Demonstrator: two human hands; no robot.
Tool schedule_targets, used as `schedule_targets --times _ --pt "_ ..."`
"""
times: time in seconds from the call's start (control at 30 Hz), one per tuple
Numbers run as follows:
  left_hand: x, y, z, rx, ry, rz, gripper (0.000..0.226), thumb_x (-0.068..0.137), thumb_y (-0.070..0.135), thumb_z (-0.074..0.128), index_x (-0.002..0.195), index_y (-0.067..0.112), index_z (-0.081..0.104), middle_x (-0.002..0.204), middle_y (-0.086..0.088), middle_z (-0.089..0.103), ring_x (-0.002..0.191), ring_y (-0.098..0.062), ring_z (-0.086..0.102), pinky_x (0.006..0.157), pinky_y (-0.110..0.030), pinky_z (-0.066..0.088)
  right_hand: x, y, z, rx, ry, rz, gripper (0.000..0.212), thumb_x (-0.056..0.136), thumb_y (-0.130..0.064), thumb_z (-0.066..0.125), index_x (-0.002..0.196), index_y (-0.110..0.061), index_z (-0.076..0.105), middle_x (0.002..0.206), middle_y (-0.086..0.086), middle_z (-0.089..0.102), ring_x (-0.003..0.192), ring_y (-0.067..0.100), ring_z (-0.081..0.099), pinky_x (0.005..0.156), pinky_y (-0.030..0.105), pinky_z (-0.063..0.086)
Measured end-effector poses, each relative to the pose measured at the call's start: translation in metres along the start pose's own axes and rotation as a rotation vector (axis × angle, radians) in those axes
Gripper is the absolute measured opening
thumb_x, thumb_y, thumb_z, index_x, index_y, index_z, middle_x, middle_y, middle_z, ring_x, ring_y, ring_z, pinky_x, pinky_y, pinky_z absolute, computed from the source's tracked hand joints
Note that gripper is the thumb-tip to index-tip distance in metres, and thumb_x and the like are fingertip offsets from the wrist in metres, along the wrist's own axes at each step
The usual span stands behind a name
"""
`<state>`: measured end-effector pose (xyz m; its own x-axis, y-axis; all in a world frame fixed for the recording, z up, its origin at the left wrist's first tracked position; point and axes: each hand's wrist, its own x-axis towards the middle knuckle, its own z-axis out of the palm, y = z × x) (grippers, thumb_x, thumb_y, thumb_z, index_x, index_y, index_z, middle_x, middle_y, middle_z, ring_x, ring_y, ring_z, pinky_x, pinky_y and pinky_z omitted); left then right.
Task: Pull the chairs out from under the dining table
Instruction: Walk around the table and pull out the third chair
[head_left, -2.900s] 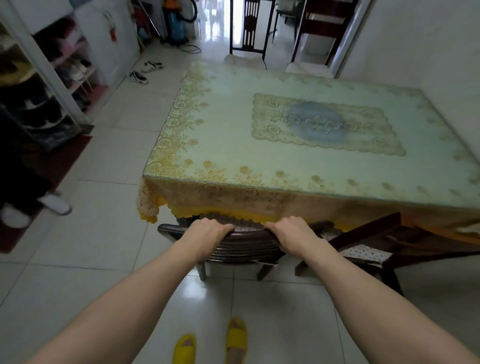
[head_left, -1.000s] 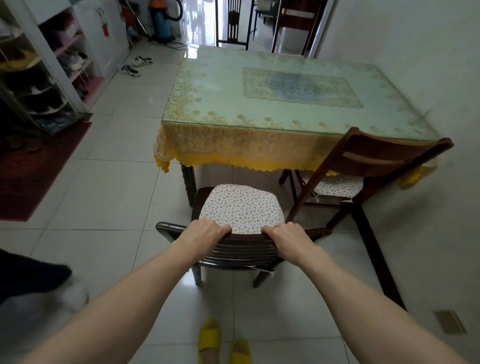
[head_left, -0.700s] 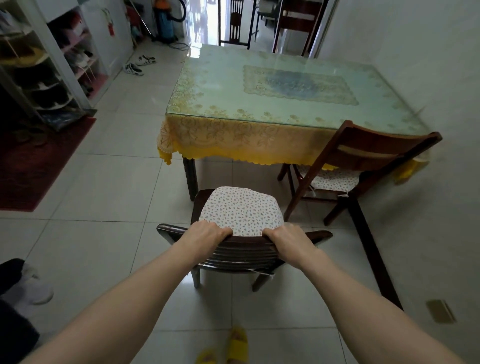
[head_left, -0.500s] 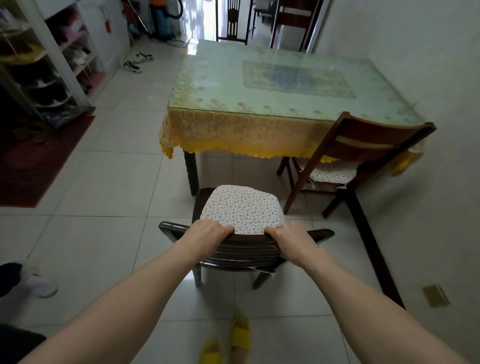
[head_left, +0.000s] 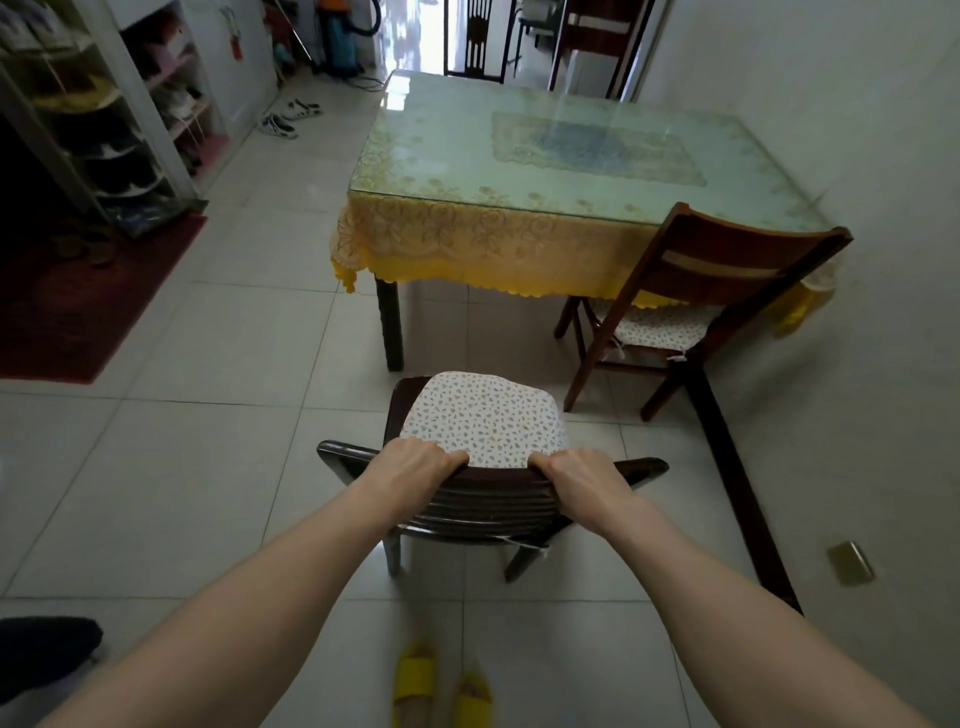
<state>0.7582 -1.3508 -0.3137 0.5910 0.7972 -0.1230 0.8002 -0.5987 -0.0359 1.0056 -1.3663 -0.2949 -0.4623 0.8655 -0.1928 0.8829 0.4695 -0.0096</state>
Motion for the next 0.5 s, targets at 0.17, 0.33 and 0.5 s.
schedule_targets --times 0.17,0.33,0.5 --pt "-0.029 0.027 0.006 -0.032 -0.009 -0.019 0.035 0.087 0.007 0.052 0.116 0.026 0.046 0.091 -0.005 0.066 0.078 -0.028 0.063 0.068 -0.038 0.052 -0.033 -0.014 0.009 -0.014 -0.020 -0.003 0.016 0.088 -0.013 0.050 0.102 -0.020 0.051 0.088 0.005 0.065 0.078 0.028 0.060 0.061 0.037 0.041" --pt "-0.057 0.040 0.010 -0.025 0.003 -0.011 0.035 0.086 0.005 0.051 0.114 0.026 0.046 0.089 -0.005 0.066 0.073 -0.027 0.060 0.060 -0.036 0.044 -0.059 -0.036 0.012 -0.023 -0.020 0.015 0.018 0.089 -0.011 0.048 0.104 -0.019 0.052 0.090 0.005 0.065 0.080 0.028 0.059 0.060 0.035 0.037" --pt "-0.091 0.052 0.013 -0.010 -0.010 0.012 0.035 0.086 0.004 0.050 0.114 0.025 0.046 0.089 -0.005 0.066 0.073 -0.027 0.061 0.061 -0.036 0.046 -0.087 -0.066 0.016 -0.014 -0.030 0.045 0.022 0.088 -0.008 0.047 0.106 -0.018 0.052 0.093 0.007 0.065 0.083 0.029 0.060 0.063 0.036 0.040"
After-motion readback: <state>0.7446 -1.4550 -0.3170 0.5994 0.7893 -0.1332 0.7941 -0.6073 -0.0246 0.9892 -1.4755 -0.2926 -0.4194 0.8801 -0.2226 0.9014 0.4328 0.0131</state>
